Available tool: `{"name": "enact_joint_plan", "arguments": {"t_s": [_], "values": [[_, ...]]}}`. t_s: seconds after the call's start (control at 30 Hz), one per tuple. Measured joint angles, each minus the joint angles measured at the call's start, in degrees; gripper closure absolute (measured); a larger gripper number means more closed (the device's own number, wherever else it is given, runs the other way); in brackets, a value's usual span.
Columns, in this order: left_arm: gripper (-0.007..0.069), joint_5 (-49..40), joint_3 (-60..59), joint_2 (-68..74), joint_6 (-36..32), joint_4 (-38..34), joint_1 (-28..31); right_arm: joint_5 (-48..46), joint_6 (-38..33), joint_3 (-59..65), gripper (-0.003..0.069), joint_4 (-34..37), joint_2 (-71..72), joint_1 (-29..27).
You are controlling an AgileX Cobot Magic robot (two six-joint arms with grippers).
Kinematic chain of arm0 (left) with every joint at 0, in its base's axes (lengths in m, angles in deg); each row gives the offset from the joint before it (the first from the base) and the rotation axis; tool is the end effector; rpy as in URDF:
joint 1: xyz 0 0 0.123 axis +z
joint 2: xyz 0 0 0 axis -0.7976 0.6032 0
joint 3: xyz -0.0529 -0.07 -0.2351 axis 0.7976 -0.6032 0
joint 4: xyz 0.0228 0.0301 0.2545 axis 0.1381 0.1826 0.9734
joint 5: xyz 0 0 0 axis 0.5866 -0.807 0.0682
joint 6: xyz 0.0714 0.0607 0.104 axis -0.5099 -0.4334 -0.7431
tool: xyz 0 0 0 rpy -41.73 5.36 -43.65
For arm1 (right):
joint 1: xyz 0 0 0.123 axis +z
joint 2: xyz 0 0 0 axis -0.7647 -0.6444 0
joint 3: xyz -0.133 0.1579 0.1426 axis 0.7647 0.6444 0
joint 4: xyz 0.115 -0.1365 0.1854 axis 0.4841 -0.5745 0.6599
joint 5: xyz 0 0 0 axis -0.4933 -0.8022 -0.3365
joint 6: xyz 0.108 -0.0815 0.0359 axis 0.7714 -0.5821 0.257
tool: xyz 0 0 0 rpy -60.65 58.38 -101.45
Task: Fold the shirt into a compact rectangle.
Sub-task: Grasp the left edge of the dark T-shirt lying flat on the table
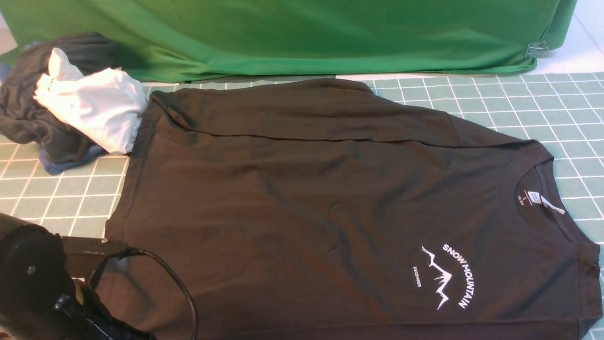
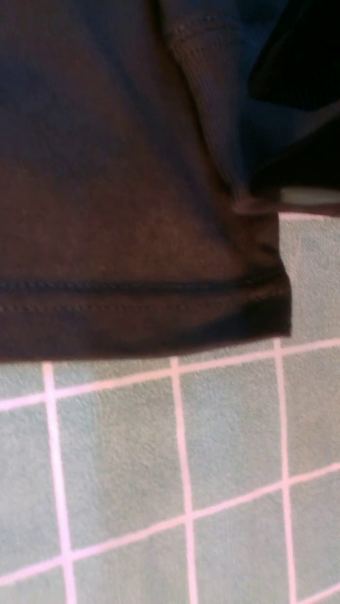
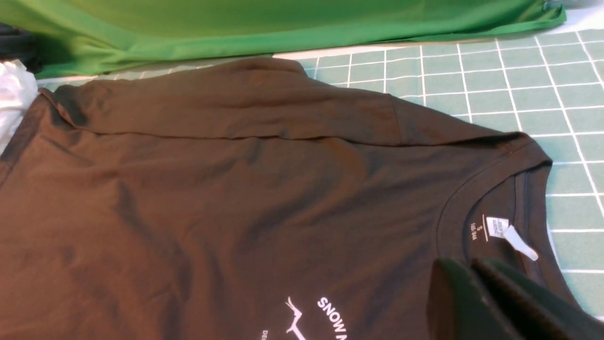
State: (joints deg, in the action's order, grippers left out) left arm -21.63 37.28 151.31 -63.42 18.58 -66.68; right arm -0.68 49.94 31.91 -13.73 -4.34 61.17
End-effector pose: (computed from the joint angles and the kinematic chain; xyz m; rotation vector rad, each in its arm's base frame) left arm 0.1810 -0.0420 0.0933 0.0502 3.1048 0.0144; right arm 0.1793 0.0514 0.2689 -0.0485 2.0004 0.3778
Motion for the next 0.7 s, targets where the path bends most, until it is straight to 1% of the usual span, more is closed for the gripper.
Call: {"name": "enact_joint_plan", "arguments": {"t_s": [0.03, 0.07, 0.13, 0.17, 0.2, 0.23, 0.27, 0.33, 0.47, 0.7], "values": [[0.0347, 0.0, 0.0, 0.0, 0.2, 0.2, 0.0, 0.1, -0.1, 0.0, 0.0618, 0.0, 0.0, 0.0], [0.0340, 0.1, 0.0, 0.0, 0.2, 0.2, 0.0, 0.1, -0.1, 0.0, 0.0617, 0.0, 0.0, 0.0], [0.0248, 1.0, 0.0, 0.2, 0.2, 0.1, 0.0, 0.1, -0.1, 0.0, 0.0615, 0.0, 0.0, 0.0], [0.0235, 1.0, 0.0, 0.2, 0.2, 0.1, 0.0, 0.1, -0.1, 0.0, 0.0614, 0.0, 0.0, 0.0], [0.0192, 1.4, 0.0, 0.2, 0.2, 0.0, 0.0, 0.1, -0.1, 0.0, 0.0613, 0.0, 0.0, 0.0], [0.0165, 1.7, 0.0, 0.2, 0.2, -0.1, 0.0, 0.1, -0.1, 0.0, 0.0612, 0.0, 0.0, 0.0], [0.0165, 1.7, 0.0, 0.2, 0.2, -0.1, 0.0, 0.1, -0.1, 0.0, 0.0612, 0.0, 0.0, 0.0], [0.0111, 2.7, 0.0, 0.2, 0.2, -0.1, 0.0, 0.1, -0.1, 0.0, 0.0610, 0.1, 0.0, 0.0], [0.0087, 3.0, 0.0, 0.5, 0.2, -0.1, 0.0, 0.1, -0.1, 0.0, 0.0606, 0.1, 0.0, 0.0], [0.0085, 3.4, 0.0, 5.5, 0.2, -0.3, 0.0, 0.3, -0.1, 0.0, 0.0600, 0.1, 0.0, 0.0]]}}
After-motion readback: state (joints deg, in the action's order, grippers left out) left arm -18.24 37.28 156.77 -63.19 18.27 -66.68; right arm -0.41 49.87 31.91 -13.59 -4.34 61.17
